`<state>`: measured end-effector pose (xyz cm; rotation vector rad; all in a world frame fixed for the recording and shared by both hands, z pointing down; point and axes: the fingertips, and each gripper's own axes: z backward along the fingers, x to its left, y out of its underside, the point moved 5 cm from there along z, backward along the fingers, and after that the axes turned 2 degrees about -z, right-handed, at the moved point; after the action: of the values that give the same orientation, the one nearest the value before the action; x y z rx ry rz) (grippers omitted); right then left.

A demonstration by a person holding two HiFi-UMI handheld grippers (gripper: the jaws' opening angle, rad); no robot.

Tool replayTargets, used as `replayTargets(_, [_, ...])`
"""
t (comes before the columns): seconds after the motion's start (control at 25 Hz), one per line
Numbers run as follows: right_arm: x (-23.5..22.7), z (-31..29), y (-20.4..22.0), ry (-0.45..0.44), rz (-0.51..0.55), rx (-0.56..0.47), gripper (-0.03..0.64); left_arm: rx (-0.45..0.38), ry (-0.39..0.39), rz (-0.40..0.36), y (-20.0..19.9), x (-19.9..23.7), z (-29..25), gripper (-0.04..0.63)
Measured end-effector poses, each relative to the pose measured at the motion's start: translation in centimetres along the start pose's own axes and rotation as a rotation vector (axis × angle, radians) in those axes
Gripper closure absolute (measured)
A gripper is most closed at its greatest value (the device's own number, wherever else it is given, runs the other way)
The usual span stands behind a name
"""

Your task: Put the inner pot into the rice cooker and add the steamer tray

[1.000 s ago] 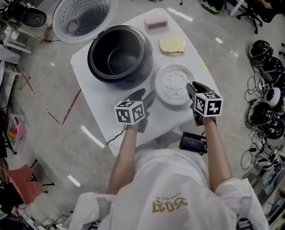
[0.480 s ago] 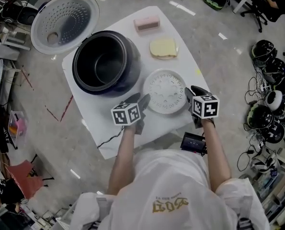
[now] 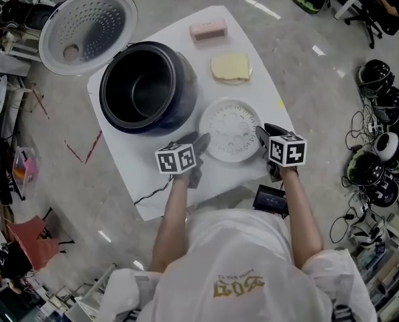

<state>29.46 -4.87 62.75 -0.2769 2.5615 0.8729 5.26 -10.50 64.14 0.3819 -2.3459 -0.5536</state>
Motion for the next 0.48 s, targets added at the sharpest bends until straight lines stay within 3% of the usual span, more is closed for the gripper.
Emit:
replayTargets(0.12, [0.01, -0.27, 0.34, 0.0, -0.009, 0.012, 0.485, 0.02, 0.008, -0.011, 0.33, -0.08, -0.23, 0.412])
replayTargets(0.24, [-0.41, -0.2, 0.55, 0.018, -0.022, -0.001, 0.537, 0.023, 0.021, -0.019, 0.5, -0.34, -0.47, 0.486])
replayTargets(0.48, [-0.65, 0.07, 0.81, 0.006, -0.042, -0.005, 0.548, 0.028, 0.029, -0.008, 0.56, -0.4, -0.55, 0.499])
